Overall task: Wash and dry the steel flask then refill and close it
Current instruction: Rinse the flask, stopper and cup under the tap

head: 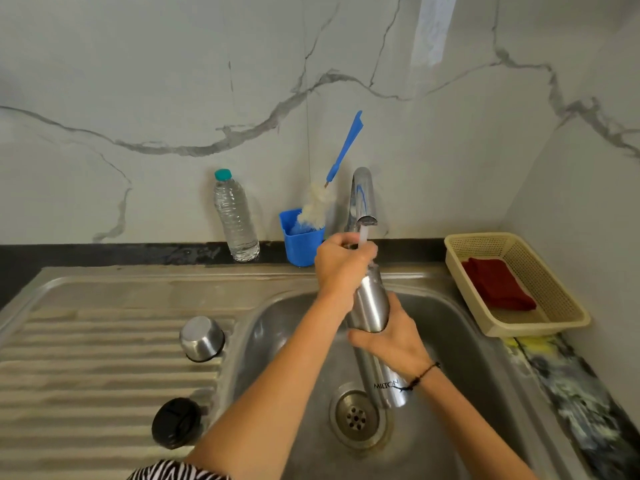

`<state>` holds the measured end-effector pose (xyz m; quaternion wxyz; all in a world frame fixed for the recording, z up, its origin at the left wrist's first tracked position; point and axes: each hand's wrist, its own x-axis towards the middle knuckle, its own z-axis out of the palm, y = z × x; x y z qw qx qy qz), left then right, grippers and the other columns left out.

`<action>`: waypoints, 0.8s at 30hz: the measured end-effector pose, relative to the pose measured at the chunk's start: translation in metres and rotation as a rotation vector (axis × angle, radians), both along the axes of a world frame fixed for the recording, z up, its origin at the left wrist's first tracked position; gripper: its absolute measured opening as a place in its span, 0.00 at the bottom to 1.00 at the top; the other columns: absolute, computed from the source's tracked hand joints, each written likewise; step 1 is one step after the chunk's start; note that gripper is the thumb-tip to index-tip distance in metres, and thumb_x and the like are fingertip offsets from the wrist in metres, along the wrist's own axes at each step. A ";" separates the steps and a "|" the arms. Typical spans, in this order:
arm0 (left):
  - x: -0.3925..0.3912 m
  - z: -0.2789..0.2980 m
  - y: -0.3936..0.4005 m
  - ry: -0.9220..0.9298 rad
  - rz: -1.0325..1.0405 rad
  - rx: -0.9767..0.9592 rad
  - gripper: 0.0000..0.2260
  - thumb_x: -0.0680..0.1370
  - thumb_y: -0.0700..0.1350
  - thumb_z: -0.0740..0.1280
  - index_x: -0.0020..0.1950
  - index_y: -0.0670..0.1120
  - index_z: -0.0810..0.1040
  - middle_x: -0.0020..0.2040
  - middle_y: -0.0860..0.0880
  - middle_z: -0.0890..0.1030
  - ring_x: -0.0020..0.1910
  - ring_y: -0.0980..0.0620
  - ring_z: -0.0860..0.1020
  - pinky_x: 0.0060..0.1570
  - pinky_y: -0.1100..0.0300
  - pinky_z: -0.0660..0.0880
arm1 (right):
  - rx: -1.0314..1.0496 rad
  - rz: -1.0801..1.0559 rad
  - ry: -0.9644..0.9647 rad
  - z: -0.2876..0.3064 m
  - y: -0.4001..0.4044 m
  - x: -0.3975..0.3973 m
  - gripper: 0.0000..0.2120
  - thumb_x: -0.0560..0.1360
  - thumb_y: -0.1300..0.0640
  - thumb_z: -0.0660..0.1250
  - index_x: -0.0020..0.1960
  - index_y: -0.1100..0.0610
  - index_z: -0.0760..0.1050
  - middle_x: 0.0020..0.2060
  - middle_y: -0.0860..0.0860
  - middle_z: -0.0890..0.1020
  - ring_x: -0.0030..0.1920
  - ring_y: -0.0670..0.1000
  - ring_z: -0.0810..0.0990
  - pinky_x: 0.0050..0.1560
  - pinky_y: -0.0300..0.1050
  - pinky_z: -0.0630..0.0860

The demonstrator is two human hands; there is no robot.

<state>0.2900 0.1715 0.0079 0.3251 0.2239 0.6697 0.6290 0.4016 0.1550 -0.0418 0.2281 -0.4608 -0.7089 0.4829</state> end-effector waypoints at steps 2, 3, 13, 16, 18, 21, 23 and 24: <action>-0.006 0.010 -0.002 -0.023 -0.119 -0.026 0.07 0.68 0.37 0.72 0.45 0.44 0.80 0.39 0.46 0.81 0.37 0.49 0.80 0.40 0.56 0.78 | -0.030 0.052 0.018 0.002 0.008 0.007 0.32 0.58 0.55 0.77 0.58 0.52 0.67 0.45 0.48 0.79 0.42 0.47 0.80 0.42 0.43 0.80; -0.010 0.015 -0.005 -0.065 -0.204 -0.014 0.07 0.68 0.35 0.72 0.44 0.44 0.80 0.37 0.45 0.81 0.36 0.48 0.79 0.41 0.55 0.78 | -0.069 0.099 0.044 0.005 0.011 0.010 0.33 0.56 0.53 0.77 0.58 0.52 0.68 0.45 0.49 0.80 0.43 0.48 0.81 0.42 0.43 0.80; -0.014 0.011 -0.002 -0.007 -0.248 -0.058 0.02 0.71 0.38 0.71 0.39 0.44 0.80 0.35 0.47 0.80 0.36 0.50 0.78 0.40 0.58 0.77 | -0.123 0.051 0.051 0.003 0.002 0.002 0.28 0.55 0.51 0.75 0.53 0.51 0.71 0.43 0.49 0.81 0.41 0.48 0.82 0.43 0.47 0.81; -0.004 0.007 0.001 0.111 -0.071 -0.072 0.04 0.71 0.40 0.72 0.38 0.44 0.78 0.35 0.49 0.79 0.35 0.53 0.77 0.35 0.62 0.73 | -0.065 0.019 0.018 0.001 0.000 0.000 0.26 0.58 0.53 0.77 0.52 0.50 0.69 0.42 0.48 0.80 0.40 0.47 0.81 0.41 0.44 0.80; -0.009 0.012 -0.002 0.029 -0.164 -0.091 0.05 0.69 0.39 0.72 0.41 0.38 0.80 0.35 0.46 0.80 0.35 0.50 0.78 0.37 0.59 0.76 | -0.105 0.088 0.047 0.004 0.002 0.006 0.27 0.56 0.53 0.76 0.52 0.49 0.70 0.43 0.49 0.81 0.41 0.48 0.81 0.44 0.46 0.81; -0.026 0.017 -0.007 -0.096 -0.426 -0.044 0.05 0.66 0.35 0.73 0.40 0.42 0.82 0.34 0.45 0.81 0.36 0.49 0.79 0.45 0.52 0.79 | -0.240 0.235 0.123 0.010 0.006 0.015 0.30 0.52 0.51 0.74 0.54 0.53 0.72 0.44 0.54 0.81 0.43 0.51 0.82 0.46 0.49 0.81; -0.031 0.018 -0.008 -0.176 -0.516 0.027 0.07 0.66 0.33 0.71 0.39 0.44 0.82 0.34 0.44 0.80 0.35 0.49 0.80 0.44 0.52 0.79 | -0.303 0.276 0.169 0.012 0.007 0.016 0.31 0.52 0.52 0.73 0.54 0.55 0.73 0.42 0.56 0.81 0.42 0.53 0.81 0.46 0.50 0.80; -0.030 0.018 -0.006 -0.196 -0.499 0.028 0.07 0.67 0.32 0.70 0.39 0.43 0.82 0.34 0.43 0.80 0.33 0.49 0.79 0.41 0.55 0.79 | -0.313 0.273 0.169 0.012 0.007 0.016 0.30 0.52 0.52 0.73 0.54 0.55 0.73 0.41 0.55 0.80 0.41 0.52 0.81 0.44 0.49 0.80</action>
